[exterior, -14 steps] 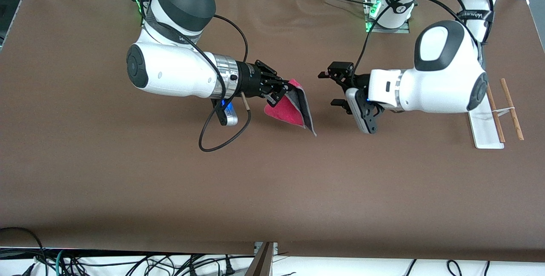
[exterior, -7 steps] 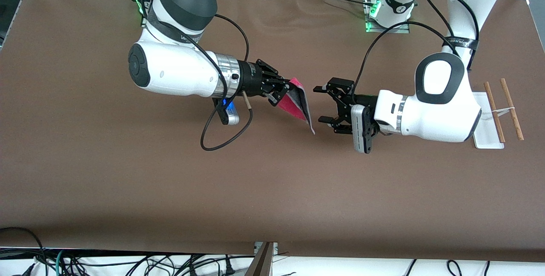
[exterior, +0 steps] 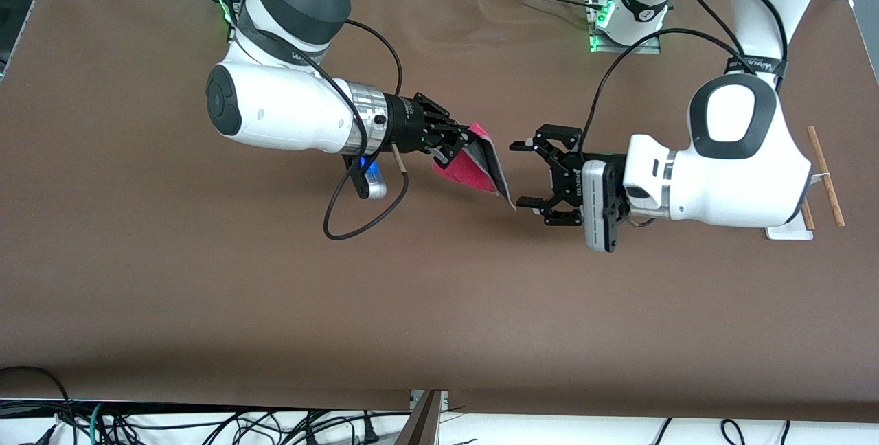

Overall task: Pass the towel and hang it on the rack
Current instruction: 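Close the left gripper on the towel beside the right gripper, then carry the towel with the left gripper while the right gripper releases and withdraws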

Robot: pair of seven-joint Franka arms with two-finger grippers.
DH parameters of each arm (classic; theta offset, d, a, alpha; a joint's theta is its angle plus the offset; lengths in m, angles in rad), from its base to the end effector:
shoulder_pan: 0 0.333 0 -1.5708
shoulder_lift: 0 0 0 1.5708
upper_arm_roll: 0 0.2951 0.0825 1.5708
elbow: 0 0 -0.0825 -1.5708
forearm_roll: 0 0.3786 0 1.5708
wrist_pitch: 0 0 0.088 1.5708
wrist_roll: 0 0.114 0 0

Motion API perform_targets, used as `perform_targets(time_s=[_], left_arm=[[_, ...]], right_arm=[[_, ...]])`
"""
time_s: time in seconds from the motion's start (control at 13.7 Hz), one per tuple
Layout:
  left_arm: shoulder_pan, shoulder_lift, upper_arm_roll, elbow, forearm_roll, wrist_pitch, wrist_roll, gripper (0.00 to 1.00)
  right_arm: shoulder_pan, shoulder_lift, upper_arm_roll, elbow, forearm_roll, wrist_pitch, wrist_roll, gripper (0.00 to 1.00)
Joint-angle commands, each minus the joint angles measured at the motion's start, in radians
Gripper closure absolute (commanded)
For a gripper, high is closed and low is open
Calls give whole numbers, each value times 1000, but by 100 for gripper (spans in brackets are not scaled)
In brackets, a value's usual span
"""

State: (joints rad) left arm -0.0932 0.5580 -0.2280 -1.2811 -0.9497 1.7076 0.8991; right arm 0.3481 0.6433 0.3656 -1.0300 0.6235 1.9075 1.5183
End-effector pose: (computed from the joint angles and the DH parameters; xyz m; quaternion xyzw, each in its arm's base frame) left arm 0.6475 -0.2627 0.4522 0.7605 -0.4091 0.0950 0.4952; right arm 0.5842 0.4481 0.5169 -0.7887 0.4510 0.2975 0.2932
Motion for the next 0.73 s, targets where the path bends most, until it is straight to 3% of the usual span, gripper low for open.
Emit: perform_targets(time_s=[0.0,0.15,0.37,0.59,0.66], left_arm=[[-17,45,-5,29,-15,-5,89,0],[-40,48,-5,29,-12,-13,89,1],[-33,49,-5,22,-7,-74,87,20],[-23,57,4,20,-6,-132,84,65],[-23,65,4,22,6,-132,87,72]], right_arm=[[3,-13,-1,1,-7,7,17,100],[3,-13,1,1,-18,8,17,100],[3,-14,1,1,-18,10,19,100],[3,-14,1,1,-18,12,17,100],[3,-14,1,1,-19,12,17,100]])
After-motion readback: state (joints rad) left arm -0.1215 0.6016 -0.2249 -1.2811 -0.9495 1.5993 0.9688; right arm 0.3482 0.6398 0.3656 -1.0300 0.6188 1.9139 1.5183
